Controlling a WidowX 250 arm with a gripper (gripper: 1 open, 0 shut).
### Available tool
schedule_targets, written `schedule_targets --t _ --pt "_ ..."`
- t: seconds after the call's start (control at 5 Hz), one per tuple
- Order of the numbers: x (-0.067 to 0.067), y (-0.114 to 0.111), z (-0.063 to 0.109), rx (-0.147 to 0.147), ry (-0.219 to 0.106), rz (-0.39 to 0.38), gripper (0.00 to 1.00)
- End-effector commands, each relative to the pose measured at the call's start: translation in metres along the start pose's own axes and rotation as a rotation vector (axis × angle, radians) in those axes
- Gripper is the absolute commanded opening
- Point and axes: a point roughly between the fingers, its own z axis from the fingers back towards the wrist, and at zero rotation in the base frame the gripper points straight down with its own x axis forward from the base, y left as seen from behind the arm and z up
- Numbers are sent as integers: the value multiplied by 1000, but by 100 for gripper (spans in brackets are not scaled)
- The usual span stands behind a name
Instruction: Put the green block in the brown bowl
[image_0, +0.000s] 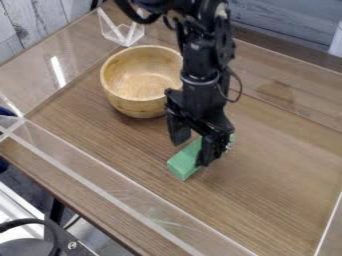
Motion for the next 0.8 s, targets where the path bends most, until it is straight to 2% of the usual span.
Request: schedule_targets --t 0.0,0.2,0.6 --pt "7 1 2 9 -22 3 100" --pt "8 2 -1 8 -19 8 0" --pt "9 2 6 4 -26 13 0"
